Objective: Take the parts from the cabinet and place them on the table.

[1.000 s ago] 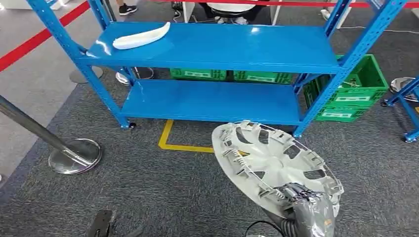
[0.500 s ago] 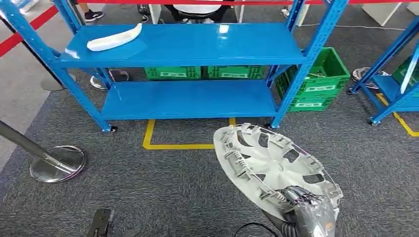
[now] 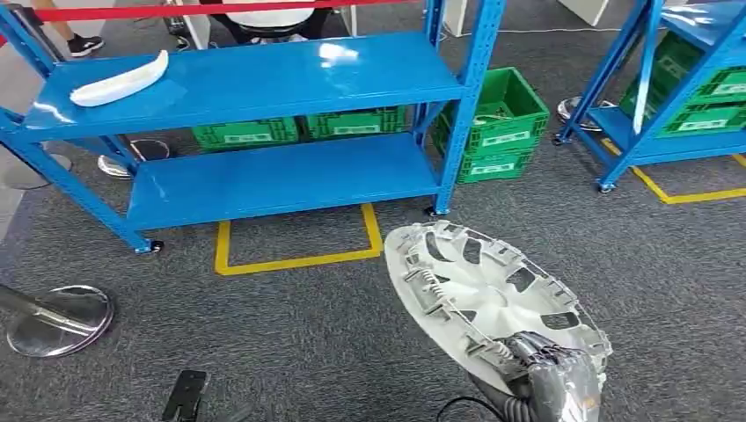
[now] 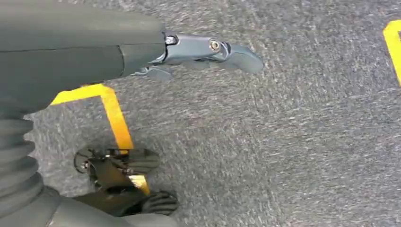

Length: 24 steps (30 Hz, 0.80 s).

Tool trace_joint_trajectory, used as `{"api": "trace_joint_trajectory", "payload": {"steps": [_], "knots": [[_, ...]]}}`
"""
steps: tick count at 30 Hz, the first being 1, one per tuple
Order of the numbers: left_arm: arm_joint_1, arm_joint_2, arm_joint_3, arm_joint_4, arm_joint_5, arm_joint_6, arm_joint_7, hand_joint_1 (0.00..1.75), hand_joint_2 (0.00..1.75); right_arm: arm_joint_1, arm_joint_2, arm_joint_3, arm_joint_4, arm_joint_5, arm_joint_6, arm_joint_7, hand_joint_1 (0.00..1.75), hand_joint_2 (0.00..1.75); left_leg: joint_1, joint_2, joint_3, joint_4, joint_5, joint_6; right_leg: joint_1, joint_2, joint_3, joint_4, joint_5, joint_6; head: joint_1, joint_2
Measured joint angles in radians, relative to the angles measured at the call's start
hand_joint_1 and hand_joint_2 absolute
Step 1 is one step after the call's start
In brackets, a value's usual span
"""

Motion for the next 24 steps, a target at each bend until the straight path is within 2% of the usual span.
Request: {"api": "trace_joint_trajectory", "payload": {"steps": [1,3,4,5,6,7,8,9,10,11,12,13,14,15,16,18,19,20,21,22,23,24], "knots": [[0.000,0.000,0.000,0.000,0.013,-0.001,0.007,0.00,1.75,0.005,0.003,-0.005,-0.003,-0.001,-0.003,-0.002,1.75,1.75,-0.004,0.007,-0.011,0.012,0.001,0.002,-0.003,0.009,-0.009,-0.002,0.007,0.006,0.003,0.000],[0.003,-0.002,0.000,0.000,0.015,-0.001,0.005,0.00,1.75,0.022,0.006,-0.010,-0.009,-0.001,-0.003,0.000,1.75,1.75,-0.010,0.027,-0.014,0.015,0.005,0.012,-0.009,0.030,-0.016,-0.007,0.018,0.021,0.002,0.000],[0.003,-0.005,0.000,0.001,0.013,-0.001,0.005,0.00,1.75,0.030,0.006,-0.012,-0.011,-0.001,-0.003,0.003,1.75,1.75,-0.002,0.044,-0.015,0.009,0.011,0.021,-0.009,0.025,-0.025,-0.004,0.016,0.024,-0.001,0.000],[0.000,-0.004,0.000,0.001,0.011,-0.002,0.004,0.00,1.75,0.038,0.006,-0.012,-0.015,-0.001,-0.003,0.004,1.75,1.75,-0.003,0.051,-0.016,0.009,0.014,0.027,-0.003,-0.036,-0.034,0.021,-0.006,0.027,0.007,0.000],[0.002,-0.005,0.000,0.001,0.009,-0.002,0.004,0.00,1.75,0.038,0.006,-0.012,-0.015,-0.001,-0.003,0.005,1.75,1.75,-0.004,0.064,-0.017,0.010,0.014,0.031,-0.005,-0.072,-0.060,0.082,-0.049,0.032,0.017,0.000],[0.006,-0.005,0.000,0.001,0.009,-0.002,0.004,0.00,1.75,0.038,0.006,-0.012,-0.015,-0.001,-0.003,0.005,1.75,1.75,-0.005,0.080,-0.020,0.010,0.015,0.033,-0.007,-0.088,-0.096,0.170,-0.097,0.038,0.016,0.000],[0.009,-0.005,0.000,0.001,0.009,-0.002,0.004,0.00,1.75,0.039,0.006,-0.012,-0.015,-0.001,-0.003,0.006,1.75,1.75,-0.006,0.095,-0.022,0.010,0.016,0.034,-0.008,-0.095,-0.131,0.257,-0.136,0.041,0.017,0.000],[0.011,-0.004,0.000,0.001,0.009,-0.002,0.004,0.00,1.75,0.041,0.006,-0.012,-0.015,-0.001,-0.003,0.006,1.75,1.75,-0.006,0.109,-0.024,0.011,0.017,0.033,-0.010,-0.097,-0.151,0.313,-0.156,0.044,0.016,0.000],[0.011,-0.005,0.000,0.001,0.009,-0.002,0.004,0.00,1.75,0.042,0.007,-0.012,-0.015,-0.001,-0.003,0.006,1.75,1.75,-0.006,0.122,-0.025,0.011,0.018,0.032,-0.012,-0.098,-0.148,0.321,-0.153,0.046,0.017,0.000],[0.011,-0.005,0.000,0.001,0.009,-0.002,0.004,0.00,1.75,0.043,0.007,-0.012,-0.015,-0.001,-0.003,0.006,1.75,1.75,-0.006,0.136,-0.024,0.011,0.018,0.031,-0.013,-0.100,-0.115,0.279,-0.128,0.046,0.016,0.000],[0.010,-0.005,0.000,0.001,0.008,-0.002,0.004,0.00,1.75,0.044,0.007,-0.013,-0.015,-0.001,-0.003,0.006,1.75,1.75,-0.006,0.148,-0.023,0.011,0.018,0.030,-0.013,-0.106,-0.062,0.195,-0.090,0.045,0.017,0.000],[0.009,-0.006,0.000,0.001,0.008,-0.002,0.004,0.00,1.75,0.046,0.007,-0.013,-0.016,-0.001,-0.003,0.006,1.75,1.75,-0.006,0.158,-0.022,0.011,0.017,0.027,-0.013,-0.123,0.001,0.091,-0.054,0.043,0.016,0.000],[0.008,-0.006,0.000,0.001,0.008,-0.002,0.004,0.00,1.75,0.046,0.007,-0.013,-0.016,-0.001,-0.003,0.006,1.75,1.75,-0.010,0.165,-0.019,0.012,0.016,0.021,-0.011,-0.169,0.044,0.013,-0.050,0.041,0.017,0.000],[0.008,-0.006,0.000,0.001,0.008,-0.001,0.004,0.00,1.75,0.044,0.007,-0.013,-0.016,-0.001,-0.003,0.006,1.75,1.75,-0.017,0.174,-0.021,0.015,0.013,0.014,-0.005,-0.165,0.052,0.005,-0.053,0.029,0.015,0.000],[0.007,-0.006,0.000,0.001,0.007,0.000,0.004,0.00,1.75,0.044,0.007,-0.013,-0.019,-0.001,-0.003,0.006,1.75,1.75,-0.017,0.182,-0.021,0.015,0.016,0.008,-0.005,-0.153,0.044,0.006,-0.049,0.019,0.011,0.000],[0.006,-0.007,0.000,0.001,0.010,0.005,0.004,0.00,1.75,0.049,0.008,-0.015,-0.019,-0.003,-0.004,0.007,1.75,1.75,-0.015,0.198,-0.022,0.014,0.019,0.000,0.000,-0.133,0.032,0.012,-0.048,0.008,0.013,0.000],[0.005,-0.008,0.000,0.001,0.012,0.010,0.002,0.00,1.75,0.055,0.008,-0.018,-0.022,-0.004,-0.005,0.008,1.75,1.75,-0.014,0.204,-0.022,0.015,0.015,-0.008,-0.004,-0.122,0.033,0.006,-0.042,-0.001,0.012,0.000],[0.003,-0.008,-0.001,0.001,0.012,0.016,-0.002,0.00,1.75,0.064,0.010,-0.021,-0.028,-0.006,-0.005,0.008,1.75,1.75,-0.011,0.161,-0.028,0.029,-0.002,-0.017,-0.009,-0.115,0.032,0.004,-0.039,-0.006,0.012,0.000],[0.003,-0.008,-0.001,0.001,0.013,0.019,-0.005,0.00,1.75,0.068,0.011,-0.025,-0.031,-0.009,-0.006,0.008,1.75,1.75,-0.010,0.127,-0.048,0.075,-0.040,-0.019,-0.010,-0.108,0.029,0.004,-0.036,-0.011,0.008,0.000],[0.005,-0.008,-0.001,0.001,0.017,0.026,-0.010,0.00,1.75,0.068,0.012,-0.029,-0.033,-0.012,-0.006,0.008,1.75,1.75,-0.010,0.107,-0.082,0.152,-0.083,-0.021,-0.011,-0.099,0.025,0.004,-0.034,-0.015,0.008,0.000],[0.006,-0.008,-0.001,0.001,0.016,0.036,-0.013,0.00,1.75,0.069,0.014,-0.031,-0.033,-0.015,-0.006,0.007,1.75,1.75,-0.010,0.101,-0.118,0.228,-0.119,-0.021,-0.010,-0.088,0.021,0.004,-0.031,-0.018,0.007,0.000],[0.008,-0.008,-0.001,0.001,0.013,0.046,-0.014,0.00,1.75,0.072,0.015,-0.036,-0.033,-0.019,-0.006,0.005,1.75,1.75,-0.010,0.099,-0.148,0.291,-0.140,-0.021,-0.009,-0.075,0.018,0.004,-0.030,-0.019,0.007,0.000]]}}
